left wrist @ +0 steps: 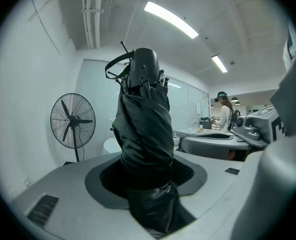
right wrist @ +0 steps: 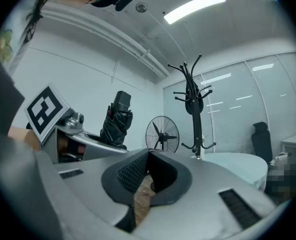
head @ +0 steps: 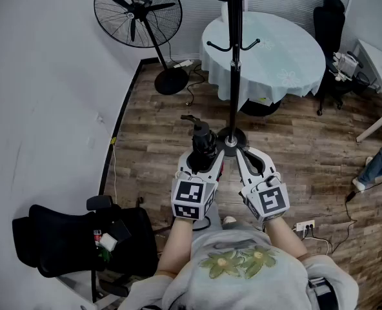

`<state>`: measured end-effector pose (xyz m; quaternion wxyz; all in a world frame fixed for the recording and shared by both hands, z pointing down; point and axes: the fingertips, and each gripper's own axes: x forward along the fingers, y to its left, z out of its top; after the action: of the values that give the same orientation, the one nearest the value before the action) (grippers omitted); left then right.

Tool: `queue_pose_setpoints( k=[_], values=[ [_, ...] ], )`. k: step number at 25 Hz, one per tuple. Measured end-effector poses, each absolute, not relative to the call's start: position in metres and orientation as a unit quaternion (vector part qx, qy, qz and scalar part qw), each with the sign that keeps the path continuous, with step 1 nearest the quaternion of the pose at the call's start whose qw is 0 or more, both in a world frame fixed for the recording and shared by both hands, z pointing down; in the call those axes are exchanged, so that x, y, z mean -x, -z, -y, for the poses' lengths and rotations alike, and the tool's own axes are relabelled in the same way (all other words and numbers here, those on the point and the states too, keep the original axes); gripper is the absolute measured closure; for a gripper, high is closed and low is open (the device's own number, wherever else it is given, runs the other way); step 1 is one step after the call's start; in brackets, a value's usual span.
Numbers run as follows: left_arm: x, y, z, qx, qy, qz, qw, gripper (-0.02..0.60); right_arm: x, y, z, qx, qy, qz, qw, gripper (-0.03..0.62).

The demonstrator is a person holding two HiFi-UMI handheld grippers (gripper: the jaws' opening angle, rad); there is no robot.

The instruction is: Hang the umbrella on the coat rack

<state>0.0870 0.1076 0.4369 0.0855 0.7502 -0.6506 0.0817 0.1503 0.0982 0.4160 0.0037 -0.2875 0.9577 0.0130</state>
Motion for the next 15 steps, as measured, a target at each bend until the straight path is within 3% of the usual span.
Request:
queue_pose_setpoints(
  k=[15],
  values=[
    [0.008,-0.457,-0.017,-0.759,-0.083,0.637,0.111,0.359,-0.058,-0.435,-0.014,0.304,-0.023,-0.952,-0.027,0.589]
  ],
)
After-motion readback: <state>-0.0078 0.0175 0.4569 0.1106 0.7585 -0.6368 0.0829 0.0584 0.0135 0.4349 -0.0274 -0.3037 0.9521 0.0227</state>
